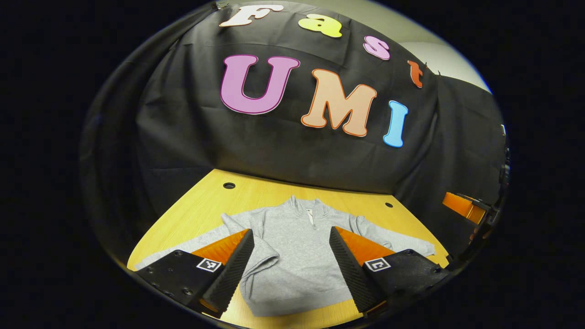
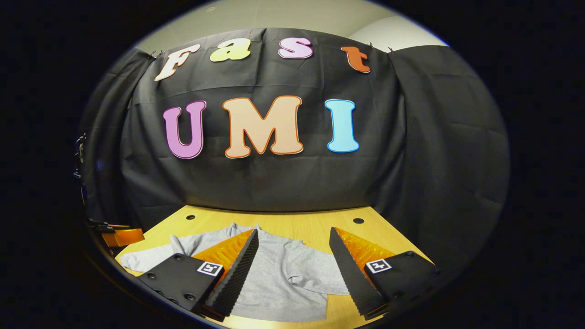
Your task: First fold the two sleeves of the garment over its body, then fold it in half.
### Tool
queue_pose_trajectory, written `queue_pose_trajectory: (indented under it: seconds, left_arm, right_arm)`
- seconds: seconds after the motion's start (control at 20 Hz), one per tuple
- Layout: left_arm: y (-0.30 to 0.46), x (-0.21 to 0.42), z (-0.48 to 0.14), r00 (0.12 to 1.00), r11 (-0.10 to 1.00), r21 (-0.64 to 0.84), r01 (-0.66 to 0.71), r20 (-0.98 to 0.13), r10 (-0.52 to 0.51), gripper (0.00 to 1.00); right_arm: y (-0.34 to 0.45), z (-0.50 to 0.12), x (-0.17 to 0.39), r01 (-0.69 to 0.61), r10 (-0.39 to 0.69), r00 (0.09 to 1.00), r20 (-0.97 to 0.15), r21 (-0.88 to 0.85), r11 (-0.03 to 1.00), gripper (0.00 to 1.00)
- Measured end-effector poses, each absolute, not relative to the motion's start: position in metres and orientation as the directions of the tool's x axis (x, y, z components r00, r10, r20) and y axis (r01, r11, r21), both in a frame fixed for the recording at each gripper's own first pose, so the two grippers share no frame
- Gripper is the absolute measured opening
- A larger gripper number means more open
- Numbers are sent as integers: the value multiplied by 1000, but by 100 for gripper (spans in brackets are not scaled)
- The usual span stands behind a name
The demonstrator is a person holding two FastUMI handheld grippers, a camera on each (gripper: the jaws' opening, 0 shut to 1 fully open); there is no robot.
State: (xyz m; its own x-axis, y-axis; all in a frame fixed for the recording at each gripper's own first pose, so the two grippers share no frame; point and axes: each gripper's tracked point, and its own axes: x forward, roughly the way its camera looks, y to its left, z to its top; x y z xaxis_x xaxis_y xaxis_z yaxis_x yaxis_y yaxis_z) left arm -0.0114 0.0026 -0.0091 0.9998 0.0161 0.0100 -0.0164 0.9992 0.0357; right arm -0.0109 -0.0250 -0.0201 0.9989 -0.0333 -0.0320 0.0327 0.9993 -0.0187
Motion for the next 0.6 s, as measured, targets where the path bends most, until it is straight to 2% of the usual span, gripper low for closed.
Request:
queue_pose_trajectory:
  seconds: [0.2, 0.4, 0.6]
  left_arm:
    - [4, -11, -7, 1000, 999, 47, -21, 16, 20, 97]
    - [3, -11, -8, 1000, 999, 48, -26, 12, 25, 97]
    - [1, -8, -8, 1000, 998, 59, -31, 6, 30, 97]
  right_arm:
    - [-67, -25, -12, 112, -112, 993, -40, -1, 994, 98]
    - [-132, -31, -11, 237, -237, 970, -54, -6, 972, 98]
    - [-190, -53, -10, 330, -331, 938, -103, -35, 943, 98]
